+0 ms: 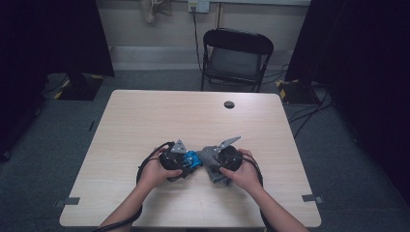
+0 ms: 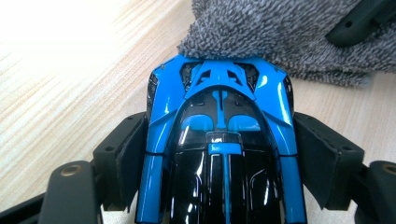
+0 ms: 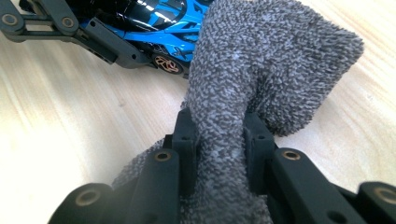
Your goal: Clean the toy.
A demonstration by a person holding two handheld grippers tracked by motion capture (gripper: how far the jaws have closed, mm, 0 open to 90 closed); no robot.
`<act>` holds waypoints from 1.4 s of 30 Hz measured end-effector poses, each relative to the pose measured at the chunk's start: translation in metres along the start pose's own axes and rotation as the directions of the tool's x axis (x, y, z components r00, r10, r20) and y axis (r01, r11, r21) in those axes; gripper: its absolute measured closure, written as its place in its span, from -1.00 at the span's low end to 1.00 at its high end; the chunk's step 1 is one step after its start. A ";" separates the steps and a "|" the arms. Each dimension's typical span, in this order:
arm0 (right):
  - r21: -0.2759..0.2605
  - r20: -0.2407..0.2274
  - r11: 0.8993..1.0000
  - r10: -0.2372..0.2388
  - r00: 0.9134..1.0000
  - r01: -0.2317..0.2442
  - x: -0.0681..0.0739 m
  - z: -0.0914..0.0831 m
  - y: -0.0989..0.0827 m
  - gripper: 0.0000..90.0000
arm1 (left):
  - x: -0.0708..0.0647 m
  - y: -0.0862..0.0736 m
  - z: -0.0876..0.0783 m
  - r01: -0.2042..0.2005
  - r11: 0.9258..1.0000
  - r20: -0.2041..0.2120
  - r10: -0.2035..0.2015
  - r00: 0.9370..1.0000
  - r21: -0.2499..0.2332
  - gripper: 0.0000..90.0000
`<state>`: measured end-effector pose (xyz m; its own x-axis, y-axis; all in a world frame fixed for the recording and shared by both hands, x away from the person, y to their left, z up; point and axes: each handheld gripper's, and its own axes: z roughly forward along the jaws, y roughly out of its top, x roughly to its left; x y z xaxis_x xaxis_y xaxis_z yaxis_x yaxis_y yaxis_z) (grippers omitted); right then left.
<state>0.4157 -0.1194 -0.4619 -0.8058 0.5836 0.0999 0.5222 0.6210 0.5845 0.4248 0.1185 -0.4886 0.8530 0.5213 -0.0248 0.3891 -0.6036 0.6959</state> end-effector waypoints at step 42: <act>-0.044 0.065 0.998 0.053 0.996 -0.050 -0.005 0.020 0.022 0.58 | 0.000 -0.002 0.001 -0.002 1.000 -0.002 0.002 1.000 0.013 -0.46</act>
<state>0.4364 -0.0982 -0.4661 -0.7571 0.6486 0.0779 0.5490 0.5671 0.6140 0.4240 0.1190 -0.4913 0.8533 0.5210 -0.0222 0.3919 -0.6127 0.6863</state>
